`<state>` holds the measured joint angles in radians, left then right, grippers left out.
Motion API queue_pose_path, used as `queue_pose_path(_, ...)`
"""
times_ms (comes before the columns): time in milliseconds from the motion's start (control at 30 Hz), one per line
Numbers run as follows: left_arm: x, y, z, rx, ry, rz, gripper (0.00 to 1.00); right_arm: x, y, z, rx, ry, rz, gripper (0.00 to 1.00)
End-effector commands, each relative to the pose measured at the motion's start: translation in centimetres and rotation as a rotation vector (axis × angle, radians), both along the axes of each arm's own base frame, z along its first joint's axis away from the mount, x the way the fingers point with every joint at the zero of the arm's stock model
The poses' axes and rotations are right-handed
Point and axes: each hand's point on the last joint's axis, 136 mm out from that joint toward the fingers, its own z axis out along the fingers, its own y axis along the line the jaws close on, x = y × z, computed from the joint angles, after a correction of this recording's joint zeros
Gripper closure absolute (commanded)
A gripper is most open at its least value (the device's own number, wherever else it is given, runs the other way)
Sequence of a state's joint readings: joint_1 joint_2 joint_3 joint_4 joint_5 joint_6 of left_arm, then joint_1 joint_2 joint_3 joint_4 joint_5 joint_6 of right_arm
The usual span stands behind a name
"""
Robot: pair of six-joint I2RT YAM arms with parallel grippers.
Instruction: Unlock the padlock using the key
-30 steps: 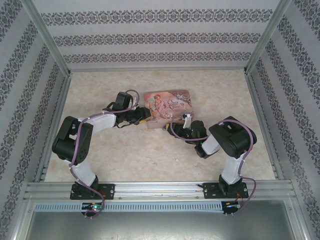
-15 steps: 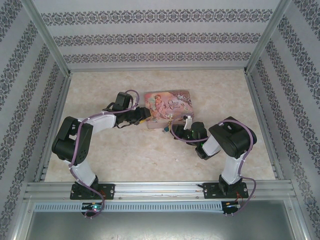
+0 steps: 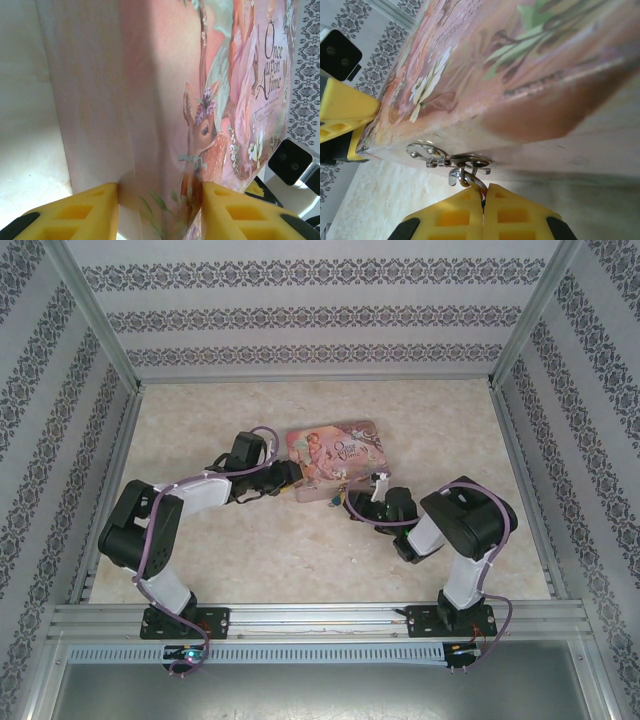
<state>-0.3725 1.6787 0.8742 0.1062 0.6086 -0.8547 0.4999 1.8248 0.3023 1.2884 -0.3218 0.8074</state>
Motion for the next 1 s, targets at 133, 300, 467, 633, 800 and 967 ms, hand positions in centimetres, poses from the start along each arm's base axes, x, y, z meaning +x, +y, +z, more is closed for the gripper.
queue_pose_path(133, -4.1, -0.6, -2.7, 0.035, 0.113, -0.026, 0.58, 1.1, -1.0, 3.8, 0.114, -0.067, -0.098, 1.0)
queue_pose_path(300, -4.9, -0.5, -3.1, 0.038, 0.123, -0.018, 0.58, 1.1, -1.9, 3.9, 0.138, -0.041, -0.137, 1.0)
queue_pose_path(467, -5.5, -0.3, -3.5, 0.044, 0.135, -0.016, 0.58, 1.3, -2.7, 4.2, 0.167, -0.025, -0.168, 1.0)
queue_pose_path(633, -5.9, -0.2, -3.8, 0.046, 0.143, -0.012, 0.58, 1.6, -3.4, 4.5, 0.197, -0.008, -0.198, 1.0)
queue_pose_path(800, -6.3, -0.3, -4.0, 0.045, 0.147, -0.015, 0.58, 1.9, -3.4, 4.8, 0.219, 0.002, -0.2, 1.0)
queue_pose_path(967, -6.4, -0.3, -3.9, 0.041, 0.145, -0.012, 0.58, 2.2, -3.1, 4.8, 0.231, 0.011, -0.192, 1.0)
